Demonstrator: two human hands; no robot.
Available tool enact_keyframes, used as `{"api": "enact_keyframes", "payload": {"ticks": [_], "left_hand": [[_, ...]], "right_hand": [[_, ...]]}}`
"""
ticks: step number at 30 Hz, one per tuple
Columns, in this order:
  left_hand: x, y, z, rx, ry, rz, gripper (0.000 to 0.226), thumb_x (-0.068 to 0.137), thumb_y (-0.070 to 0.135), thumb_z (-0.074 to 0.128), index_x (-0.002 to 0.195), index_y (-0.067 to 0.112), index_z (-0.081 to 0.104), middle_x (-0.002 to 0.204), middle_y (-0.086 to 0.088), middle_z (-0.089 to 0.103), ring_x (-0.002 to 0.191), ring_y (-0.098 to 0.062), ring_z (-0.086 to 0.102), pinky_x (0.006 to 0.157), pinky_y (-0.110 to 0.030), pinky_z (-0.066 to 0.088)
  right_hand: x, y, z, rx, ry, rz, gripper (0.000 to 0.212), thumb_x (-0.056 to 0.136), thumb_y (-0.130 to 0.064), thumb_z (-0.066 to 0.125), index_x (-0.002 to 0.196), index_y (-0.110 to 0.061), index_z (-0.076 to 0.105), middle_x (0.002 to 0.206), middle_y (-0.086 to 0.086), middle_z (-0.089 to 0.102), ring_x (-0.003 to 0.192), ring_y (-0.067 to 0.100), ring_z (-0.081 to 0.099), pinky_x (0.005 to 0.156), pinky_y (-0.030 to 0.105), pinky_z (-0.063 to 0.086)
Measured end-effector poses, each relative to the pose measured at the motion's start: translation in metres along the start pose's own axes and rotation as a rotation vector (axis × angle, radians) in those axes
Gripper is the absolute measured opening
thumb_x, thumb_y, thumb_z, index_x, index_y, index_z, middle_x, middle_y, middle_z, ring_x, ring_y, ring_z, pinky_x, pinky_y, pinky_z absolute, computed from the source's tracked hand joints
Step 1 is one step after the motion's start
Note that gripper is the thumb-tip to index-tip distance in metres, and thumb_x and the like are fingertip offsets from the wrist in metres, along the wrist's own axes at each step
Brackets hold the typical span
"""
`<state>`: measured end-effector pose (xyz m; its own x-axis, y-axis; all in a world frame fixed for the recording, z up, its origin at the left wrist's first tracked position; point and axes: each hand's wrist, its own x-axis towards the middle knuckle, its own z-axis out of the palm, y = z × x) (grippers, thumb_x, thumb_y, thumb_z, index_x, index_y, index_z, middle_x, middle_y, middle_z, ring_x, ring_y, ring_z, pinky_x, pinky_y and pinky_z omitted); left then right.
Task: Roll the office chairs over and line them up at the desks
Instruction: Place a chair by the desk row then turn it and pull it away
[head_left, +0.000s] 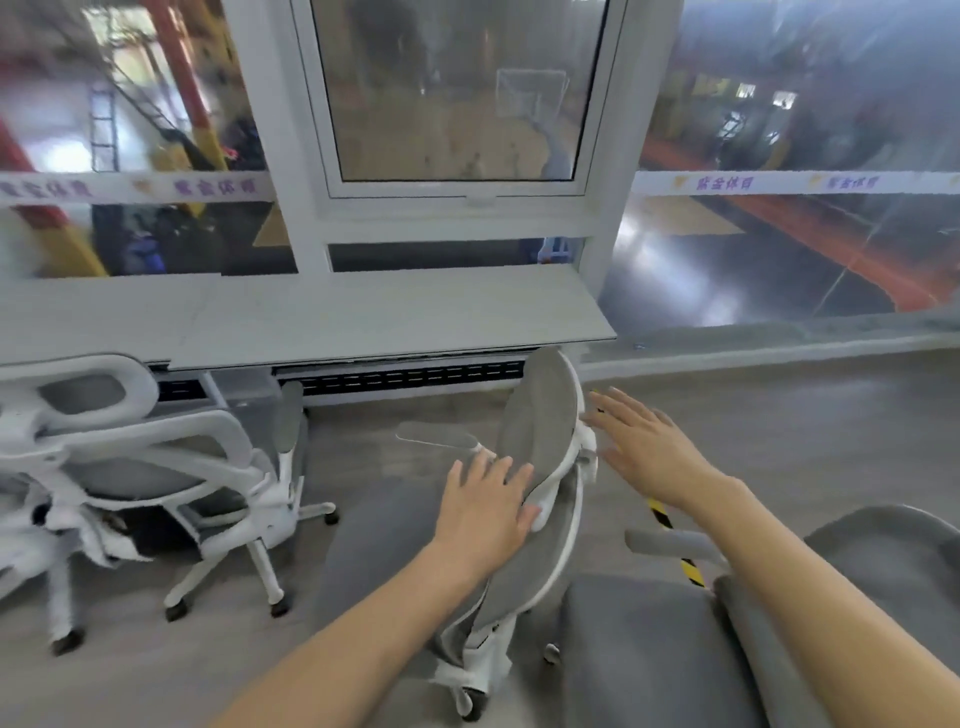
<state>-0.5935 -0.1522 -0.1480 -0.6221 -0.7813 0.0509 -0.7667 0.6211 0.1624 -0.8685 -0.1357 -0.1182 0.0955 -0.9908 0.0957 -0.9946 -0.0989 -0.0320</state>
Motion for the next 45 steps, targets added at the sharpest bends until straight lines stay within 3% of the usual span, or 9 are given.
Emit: {"api": "enact_keyframes", "payload": {"ticks": [7,13,18,25,30,34,37,41,45], "left_hand": [[0.050,0.033,0.027,0.086,0.043,-0.063,0.052,0.098,0.051,0.058,0.141,0.022,0.054,0.116,0.001,0.072,0.119,-0.025,0.063,0.099,-0.051,0.042],[0.052,0.033,0.036,0.114,0.069,-0.118,0.043,0.081,0.037,0.082,0.120,0.028,0.068,0.083,0.008,0.071,0.083,-0.016,0.070,0.086,-0.044,0.049],[0.038,0.030,0.037,0.080,0.072,-0.119,0.054,0.097,0.020,0.062,0.148,0.025,0.046,0.116,0.006,0.070,0.118,-0.020,0.063,0.114,-0.058,0.029],[-0.015,0.007,0.027,0.024,0.056,-0.101,0.074,0.096,0.006,0.055,0.160,0.032,0.028,0.147,0.011,0.056,0.144,-0.020,0.045,0.123,-0.056,0.015],[-0.061,-0.029,0.025,0.015,0.093,-0.123,0.071,0.100,0.006,0.051,0.159,0.039,0.031,0.154,0.019,0.050,0.138,-0.010,0.050,0.124,-0.053,0.018],[-0.099,-0.068,0.026,0.003,0.124,-0.186,0.073,0.101,0.006,0.053,0.159,0.043,0.029,0.158,0.018,0.046,0.137,-0.009,0.051,0.121,-0.050,0.027],[-0.116,-0.093,0.022,-0.064,0.101,-0.244,0.058,0.111,0.028,0.043,0.163,0.040,0.019,0.168,0.010,0.032,0.147,-0.013,0.042,0.121,-0.051,0.030],[-0.131,-0.113,0.012,-0.171,-0.025,-0.341,0.068,0.108,0.060,0.029,0.164,0.041,-0.002,0.175,0.000,-0.002,0.153,-0.020,0.031,0.124,-0.051,0.024],[-0.129,-0.133,0.007,-0.168,-0.019,-0.409,0.063,0.103,0.070,0.025,0.161,0.044,0.017,0.174,-0.005,0.001,0.150,-0.025,0.036,0.122,-0.056,0.026]], "right_hand": [[0.063,0.042,0.006,-0.098,-0.306,-0.213,0.063,0.108,-0.040,0.045,0.161,-0.045,0.011,0.169,-0.021,-0.004,0.158,0.011,-0.003,0.125,0.044,0.016],[0.082,0.053,0.017,-0.020,-0.232,-0.338,0.056,0.106,-0.043,0.049,0.158,-0.038,0.031,0.168,-0.019,0.017,0.158,0.011,0.002,0.126,0.038,0.008],[0.072,0.049,0.025,0.053,-0.167,-0.379,0.050,0.104,-0.040,0.055,0.152,-0.031,0.044,0.161,-0.013,0.037,0.156,0.016,0.016,0.127,0.041,0.010],[0.033,0.006,0.024,0.125,0.047,-0.371,0.038,0.095,-0.051,0.057,0.128,-0.033,0.065,0.123,-0.014,0.061,0.126,0.015,0.047,0.115,0.035,0.027],[0.007,-0.043,0.041,0.172,0.119,-0.307,0.047,0.091,-0.065,0.052,0.123,-0.034,0.068,0.110,-0.015,0.058,0.110,0.015,0.046,0.113,0.041,0.034],[-0.011,-0.098,0.052,0.266,0.193,-0.238,0.047,0.087,-0.066,0.056,0.115,-0.032,0.070,0.097,-0.015,0.049,0.101,0.017,0.043,0.097,0.036,0.039],[-0.017,-0.139,0.057,0.298,0.235,-0.207,0.048,0.087,-0.068,0.056,0.114,-0.031,0.071,0.095,-0.014,0.042,0.097,0.018,0.044,0.094,0.037,0.040],[-0.025,-0.182,0.068,0.276,0.278,-0.193,0.041,0.096,-0.058,0.050,0.125,-0.035,0.066,0.108,-0.010,0.054,0.107,0.017,0.054,0.117,0.046,0.030],[-0.033,-0.194,0.072,0.234,0.295,-0.181,0.038,0.102,-0.050,0.043,0.134,-0.040,0.060,0.117,-0.014,0.060,0.116,0.014,0.054,0.120,0.047,0.026]]}}
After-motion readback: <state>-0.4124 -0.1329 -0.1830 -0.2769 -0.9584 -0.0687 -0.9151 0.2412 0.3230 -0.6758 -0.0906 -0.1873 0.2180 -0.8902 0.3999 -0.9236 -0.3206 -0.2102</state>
